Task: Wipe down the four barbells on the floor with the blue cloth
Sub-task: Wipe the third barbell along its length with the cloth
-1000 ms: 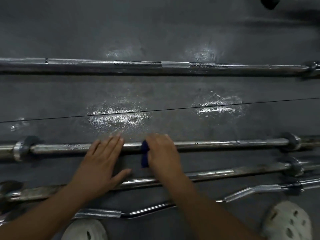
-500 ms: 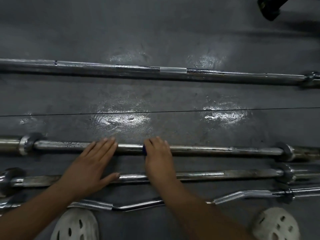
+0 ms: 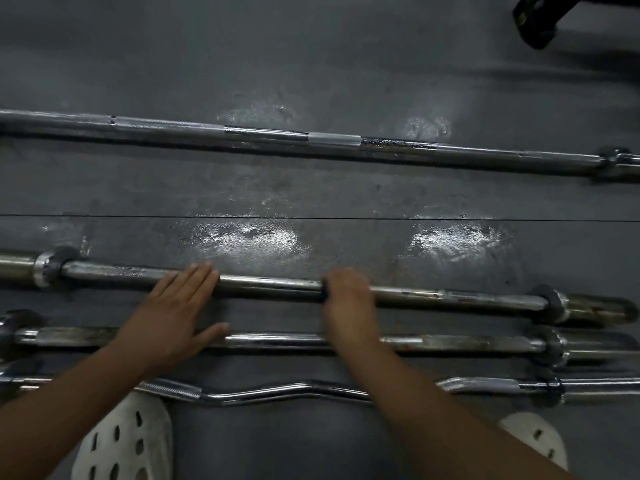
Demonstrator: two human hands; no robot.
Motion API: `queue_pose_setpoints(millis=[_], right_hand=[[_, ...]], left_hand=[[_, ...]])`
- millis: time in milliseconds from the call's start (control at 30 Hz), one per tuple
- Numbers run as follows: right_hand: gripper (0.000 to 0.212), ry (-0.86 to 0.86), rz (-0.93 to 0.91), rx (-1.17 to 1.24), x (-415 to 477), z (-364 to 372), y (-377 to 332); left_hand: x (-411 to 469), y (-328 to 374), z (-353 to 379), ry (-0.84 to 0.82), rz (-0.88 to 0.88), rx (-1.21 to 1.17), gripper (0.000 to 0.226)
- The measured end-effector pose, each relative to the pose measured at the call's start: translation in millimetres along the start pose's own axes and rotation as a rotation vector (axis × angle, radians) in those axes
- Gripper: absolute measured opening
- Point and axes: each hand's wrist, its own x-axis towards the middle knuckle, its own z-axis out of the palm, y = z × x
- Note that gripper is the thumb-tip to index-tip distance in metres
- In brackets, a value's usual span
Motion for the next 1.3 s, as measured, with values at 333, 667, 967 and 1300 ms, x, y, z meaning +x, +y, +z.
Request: queue_pose_setpoints(millis=[333, 667, 967, 1300], right_hand=[[0.026, -0.173, 0.145, 0.046, -10.2, -69.0, 92.3], [0.058, -0.03, 0.196, 0.581, -34.2, -155.5, 61.1], [0.044, -0.058, 0.16, 0.57, -44.0, -155.0, 78.6], [0.041, -0.075, 0.067, 0.294, -33.6, -86.5, 85.0]], left_hand=[[-19.6, 17.2, -27.0, 0.036, -0.127, -0.052, 0.108], [-47.6, 88.2, -151.7, 0.289, -0.162, -0.012, 0.108], [-52.2, 118.8, -100.8, 0.274, -0.079, -0.163, 0.097], [19.9, 102.5, -26.0, 0.048, 0.103, -0.09, 0.095]])
